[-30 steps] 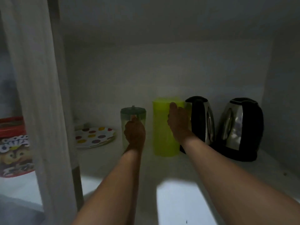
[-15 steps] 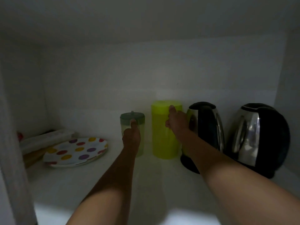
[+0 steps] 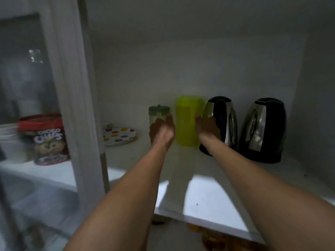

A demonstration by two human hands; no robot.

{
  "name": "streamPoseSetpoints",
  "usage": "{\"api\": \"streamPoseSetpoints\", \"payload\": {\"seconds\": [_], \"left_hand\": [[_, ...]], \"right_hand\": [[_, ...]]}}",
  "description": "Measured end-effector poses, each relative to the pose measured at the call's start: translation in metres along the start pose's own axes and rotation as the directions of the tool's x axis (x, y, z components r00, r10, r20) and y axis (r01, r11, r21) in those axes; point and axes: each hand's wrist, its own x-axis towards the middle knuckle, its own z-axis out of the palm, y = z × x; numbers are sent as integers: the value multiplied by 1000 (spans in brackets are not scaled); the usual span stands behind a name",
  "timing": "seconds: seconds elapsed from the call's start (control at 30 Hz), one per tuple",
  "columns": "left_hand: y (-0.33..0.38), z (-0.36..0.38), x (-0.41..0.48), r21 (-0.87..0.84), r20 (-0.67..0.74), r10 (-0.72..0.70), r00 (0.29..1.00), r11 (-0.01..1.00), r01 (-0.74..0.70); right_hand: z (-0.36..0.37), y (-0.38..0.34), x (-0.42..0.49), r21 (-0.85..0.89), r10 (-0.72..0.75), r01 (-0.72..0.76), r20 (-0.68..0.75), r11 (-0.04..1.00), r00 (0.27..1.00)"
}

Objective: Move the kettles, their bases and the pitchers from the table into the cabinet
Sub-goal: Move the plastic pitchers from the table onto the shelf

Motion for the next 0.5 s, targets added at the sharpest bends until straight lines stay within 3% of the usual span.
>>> {"api": "streamPoseSetpoints", "payload": {"seconds": [0.1, 0.27, 0.5], "left_hand": [[5, -41, -62, -17, -79, 31, 996, 999, -32], [-5, -134, -143, 51, -208, 109, 972, 994, -100], [-53, -310, -201, 173, -432, 74, 899, 985, 2]], "right_hand": [[-15, -7, -69, -17, -47, 47, -6, 999, 999], [-12, -28, -185, 32, -115, 112, 103, 993, 988], [40, -109, -341, 163, -296, 254, 338, 953, 894]]}}
